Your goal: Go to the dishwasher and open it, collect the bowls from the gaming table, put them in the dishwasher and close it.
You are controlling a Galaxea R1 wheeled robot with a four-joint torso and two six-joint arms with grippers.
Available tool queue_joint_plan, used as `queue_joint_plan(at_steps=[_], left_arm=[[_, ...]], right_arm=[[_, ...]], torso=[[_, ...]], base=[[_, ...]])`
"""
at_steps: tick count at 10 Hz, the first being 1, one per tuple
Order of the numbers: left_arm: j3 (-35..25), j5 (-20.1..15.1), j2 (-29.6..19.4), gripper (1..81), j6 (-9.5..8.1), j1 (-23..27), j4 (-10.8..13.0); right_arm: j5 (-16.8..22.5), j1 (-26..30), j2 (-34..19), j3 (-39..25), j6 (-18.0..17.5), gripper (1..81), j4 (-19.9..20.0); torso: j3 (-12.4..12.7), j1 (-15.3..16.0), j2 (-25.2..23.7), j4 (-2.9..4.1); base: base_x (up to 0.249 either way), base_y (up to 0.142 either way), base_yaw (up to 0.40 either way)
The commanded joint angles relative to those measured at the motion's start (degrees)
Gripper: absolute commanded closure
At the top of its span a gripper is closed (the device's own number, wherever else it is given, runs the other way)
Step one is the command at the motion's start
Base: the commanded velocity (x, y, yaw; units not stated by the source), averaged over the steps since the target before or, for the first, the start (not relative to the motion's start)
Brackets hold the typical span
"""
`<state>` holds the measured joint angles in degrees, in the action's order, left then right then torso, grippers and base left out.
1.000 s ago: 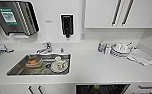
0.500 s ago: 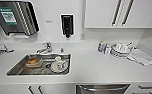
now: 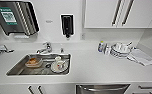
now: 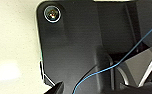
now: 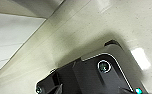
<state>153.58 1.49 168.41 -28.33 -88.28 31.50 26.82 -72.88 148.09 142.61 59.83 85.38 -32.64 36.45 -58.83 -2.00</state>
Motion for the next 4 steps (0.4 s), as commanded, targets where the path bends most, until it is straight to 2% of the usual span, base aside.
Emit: queue_joint_plan(at_steps=[1,4], left_arm=[[1.3,-3.1,-0.4,1.0,0.29,1.5,0.1],[2.2,-3.3,-0.4,1.0,0.21,2.1,0.1]], right_arm=[[7.5,-2.6,6.2,9.9,23.9,1.0,-1.2],[7.5,-3.3,7.5,10.8,27.4,1.0,-1.9]], torso=[[0.0,0.0,0.0,0.00],[0.0,0.0,0.0,0.00]], base=[[0.000,0.000,0.000],[0.000,0.000,0.000]])
